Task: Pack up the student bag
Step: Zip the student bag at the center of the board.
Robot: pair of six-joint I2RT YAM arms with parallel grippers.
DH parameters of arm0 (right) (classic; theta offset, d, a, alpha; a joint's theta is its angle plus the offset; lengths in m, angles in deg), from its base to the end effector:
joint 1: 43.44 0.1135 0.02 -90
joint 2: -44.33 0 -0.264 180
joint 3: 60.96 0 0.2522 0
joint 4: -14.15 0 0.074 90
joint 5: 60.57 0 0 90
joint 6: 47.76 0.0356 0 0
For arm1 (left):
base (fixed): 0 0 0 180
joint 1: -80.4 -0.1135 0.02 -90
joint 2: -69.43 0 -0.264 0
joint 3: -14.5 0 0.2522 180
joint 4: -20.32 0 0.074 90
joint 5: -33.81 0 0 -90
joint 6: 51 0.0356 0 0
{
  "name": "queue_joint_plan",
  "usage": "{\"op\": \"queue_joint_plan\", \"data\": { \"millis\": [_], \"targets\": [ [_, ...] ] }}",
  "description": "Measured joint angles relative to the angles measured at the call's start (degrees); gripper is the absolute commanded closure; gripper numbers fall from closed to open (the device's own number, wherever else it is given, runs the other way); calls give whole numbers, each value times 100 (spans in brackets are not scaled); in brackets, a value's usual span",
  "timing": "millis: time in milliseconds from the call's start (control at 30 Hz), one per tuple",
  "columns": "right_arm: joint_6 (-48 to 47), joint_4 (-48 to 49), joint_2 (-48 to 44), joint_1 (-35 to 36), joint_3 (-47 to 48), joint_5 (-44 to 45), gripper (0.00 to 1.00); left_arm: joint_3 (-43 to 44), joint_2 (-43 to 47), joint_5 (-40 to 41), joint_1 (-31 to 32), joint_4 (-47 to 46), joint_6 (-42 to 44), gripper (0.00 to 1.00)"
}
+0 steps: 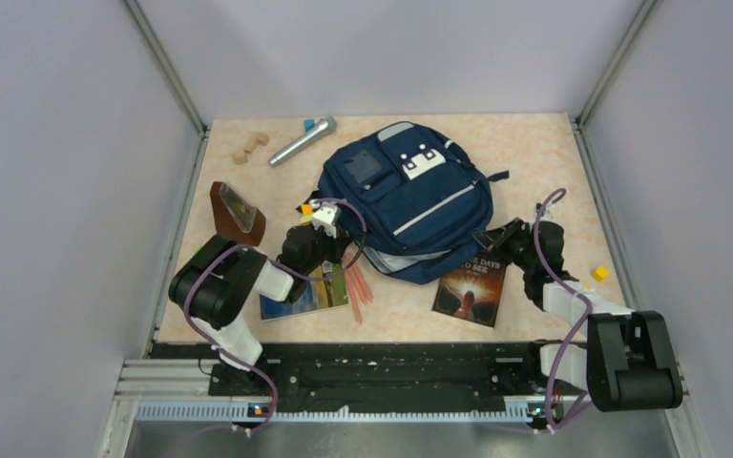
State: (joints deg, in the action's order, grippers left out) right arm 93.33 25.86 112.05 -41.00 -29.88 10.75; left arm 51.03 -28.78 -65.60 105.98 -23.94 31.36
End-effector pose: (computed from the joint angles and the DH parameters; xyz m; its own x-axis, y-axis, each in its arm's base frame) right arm 0.2193 0.0208 0.1619 -0.5217 0.7156 -0.4645 0.1201 0.6007 0.7904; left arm 0.2514 -0.1268 0.1201 -0.3430 0.0188 -0.9392 0.5257 0.8324 -0.1754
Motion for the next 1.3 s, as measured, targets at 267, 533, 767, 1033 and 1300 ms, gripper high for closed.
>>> {"op": "queue_joint_plan", "data": {
  "millis": [267, 533, 767, 1033, 1300],
  "targets": [
    [2, 22, 2, 0, -4, 4, 100, -46, 474, 0, 131, 575, -61, 100],
    [13, 76, 52, 0, -7, 13, 100, -48, 850, 160, 313, 1130, -59, 100],
    [15, 118, 81, 0, -9, 13, 100, -48, 850, 256, 619, 1329, -59, 100],
    [61, 251, 170, -2, -79, 37, 100, -48, 767, 341, 1051, 1346, -149, 100],
    [61, 264, 184, -2, -81, 39, 100, -39, 758, 450, 1353, 1344, -323, 100]
  ]
}}
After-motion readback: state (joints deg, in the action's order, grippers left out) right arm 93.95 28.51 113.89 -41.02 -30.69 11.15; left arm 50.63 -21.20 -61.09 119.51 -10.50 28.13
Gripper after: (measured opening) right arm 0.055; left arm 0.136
